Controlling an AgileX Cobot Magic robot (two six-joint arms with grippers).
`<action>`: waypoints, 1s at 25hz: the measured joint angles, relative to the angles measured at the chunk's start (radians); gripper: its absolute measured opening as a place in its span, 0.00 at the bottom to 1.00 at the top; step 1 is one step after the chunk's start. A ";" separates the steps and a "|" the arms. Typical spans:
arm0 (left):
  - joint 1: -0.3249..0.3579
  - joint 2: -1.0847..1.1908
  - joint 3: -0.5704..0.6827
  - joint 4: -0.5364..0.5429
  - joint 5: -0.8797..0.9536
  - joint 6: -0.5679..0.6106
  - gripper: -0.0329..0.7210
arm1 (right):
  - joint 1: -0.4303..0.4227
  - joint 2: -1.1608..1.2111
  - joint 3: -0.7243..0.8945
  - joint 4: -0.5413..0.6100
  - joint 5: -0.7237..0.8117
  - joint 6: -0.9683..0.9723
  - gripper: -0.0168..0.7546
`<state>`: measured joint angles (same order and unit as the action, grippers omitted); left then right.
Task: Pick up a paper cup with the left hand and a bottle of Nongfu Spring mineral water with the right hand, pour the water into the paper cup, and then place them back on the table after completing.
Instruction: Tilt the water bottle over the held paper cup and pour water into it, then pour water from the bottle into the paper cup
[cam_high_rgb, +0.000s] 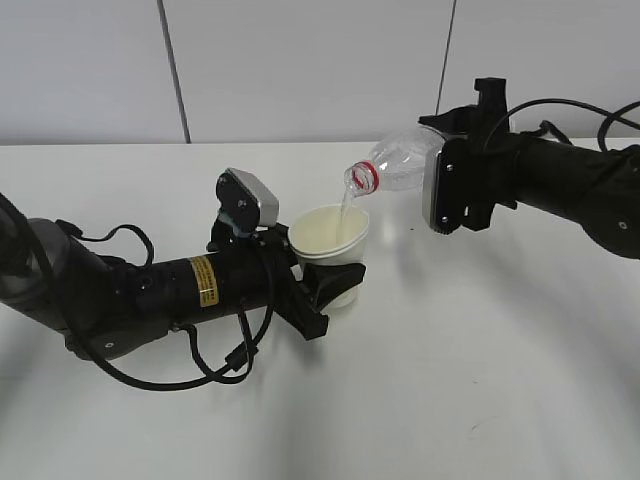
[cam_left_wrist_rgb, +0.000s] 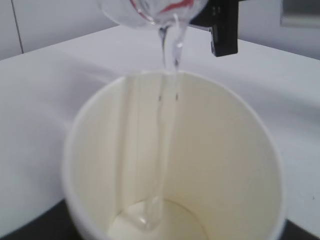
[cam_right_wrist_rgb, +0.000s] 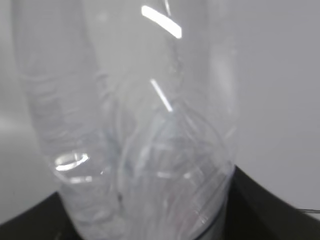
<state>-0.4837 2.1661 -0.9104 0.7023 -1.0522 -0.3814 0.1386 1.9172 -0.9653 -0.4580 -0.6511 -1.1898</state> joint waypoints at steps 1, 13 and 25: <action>0.000 0.000 0.000 0.000 0.000 0.000 0.55 | 0.000 0.000 0.000 0.002 -0.002 -0.007 0.55; 0.000 0.000 0.000 0.000 0.000 0.000 0.55 | 0.000 0.000 0.000 0.007 -0.006 -0.027 0.55; 0.000 0.000 0.000 0.000 0.000 0.000 0.55 | 0.000 0.000 0.000 0.007 -0.007 -0.049 0.55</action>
<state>-0.4837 2.1661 -0.9104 0.7023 -1.0522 -0.3814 0.1386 1.9172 -0.9653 -0.4509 -0.6580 -1.2384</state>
